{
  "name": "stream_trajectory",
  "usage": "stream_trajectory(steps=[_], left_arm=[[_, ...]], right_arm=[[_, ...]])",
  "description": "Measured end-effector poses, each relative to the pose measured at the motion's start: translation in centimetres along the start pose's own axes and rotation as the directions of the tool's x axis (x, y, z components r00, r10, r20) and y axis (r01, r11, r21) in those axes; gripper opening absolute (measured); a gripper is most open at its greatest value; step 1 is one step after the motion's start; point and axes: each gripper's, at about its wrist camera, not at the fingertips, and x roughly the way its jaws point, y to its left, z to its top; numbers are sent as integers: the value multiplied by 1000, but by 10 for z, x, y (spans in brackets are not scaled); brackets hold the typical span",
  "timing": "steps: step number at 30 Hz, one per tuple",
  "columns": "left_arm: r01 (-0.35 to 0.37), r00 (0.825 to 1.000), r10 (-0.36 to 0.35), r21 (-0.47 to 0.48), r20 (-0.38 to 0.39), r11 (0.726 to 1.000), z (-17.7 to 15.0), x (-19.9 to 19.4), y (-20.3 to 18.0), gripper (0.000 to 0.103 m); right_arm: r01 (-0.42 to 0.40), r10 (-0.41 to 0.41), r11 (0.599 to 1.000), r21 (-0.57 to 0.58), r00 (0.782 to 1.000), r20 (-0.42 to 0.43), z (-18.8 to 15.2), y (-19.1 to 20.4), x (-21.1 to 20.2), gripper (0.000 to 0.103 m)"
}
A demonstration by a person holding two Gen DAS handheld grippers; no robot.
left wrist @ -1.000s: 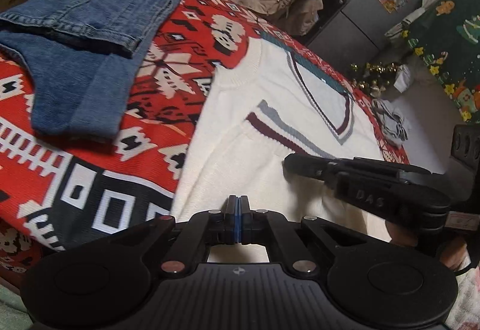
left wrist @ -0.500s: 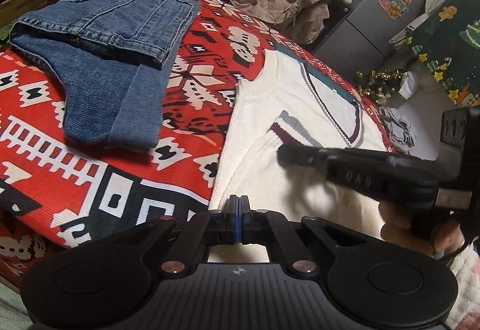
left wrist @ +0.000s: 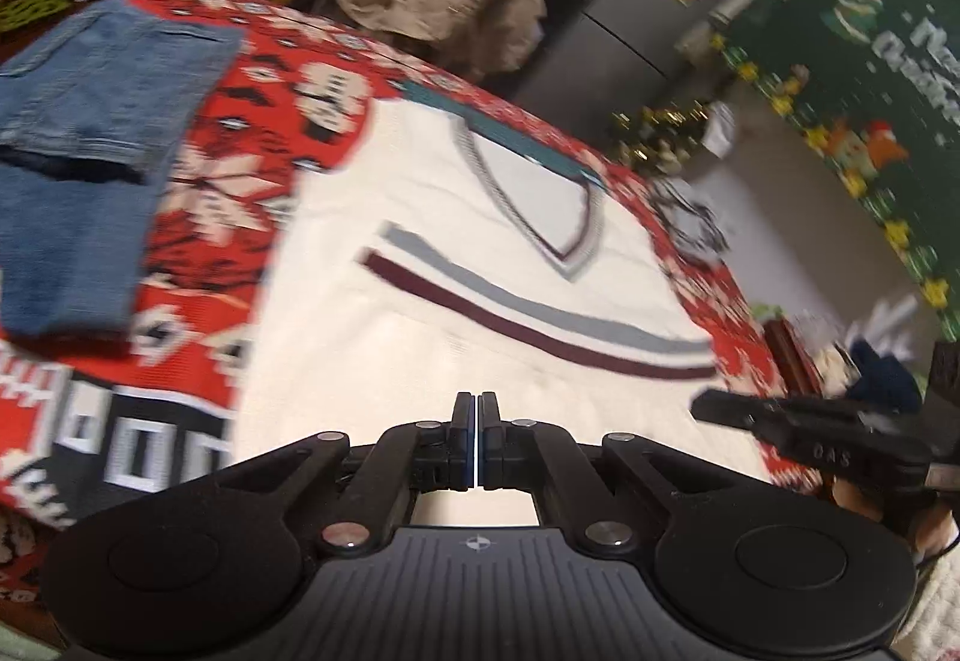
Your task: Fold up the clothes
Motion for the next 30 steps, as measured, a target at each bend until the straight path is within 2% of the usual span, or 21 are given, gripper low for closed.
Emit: stream_trajectory(steps=[4, 7, 12, 19, 22, 26, 30], left_arm=[[48, 997, -45, 53, -70, 997, -3, 27, -29, 0], [67, 991, -55, 95, -120, 993, -4, 51, -51, 1], [74, 985, -47, 160, -168, 984, -5, 84, -80, 1], [39, 981, -3, 186, -193, 982, 2, 116, -90, 1], [30, 981, 5, 180, -195, 983, 7, 125, -89, 1], [25, 982, 9, 179, -191, 984, 14, 133, -90, 1], [23, 983, 8, 170, -181, 985, 22, 139, -90, 1]], right_arm=[[64, -63, 990, 128, 998, -12, -35, -42, -27, 10], [114, -112, 981, 156, 993, -25, -54, -61, -35, 10], [132, -130, 972, 195, 991, -24, -67, -85, -36, 10], [103, -103, 978, 179, 995, -9, -55, -96, -12, 9], [74, -74, 985, 155, 997, -2, -43, -94, 2, 6], [76, -76, 992, 96, 997, 0, -28, -87, 25, 6], [70, -72, 992, 107, 997, 13, -14, -88, 41, 5]])
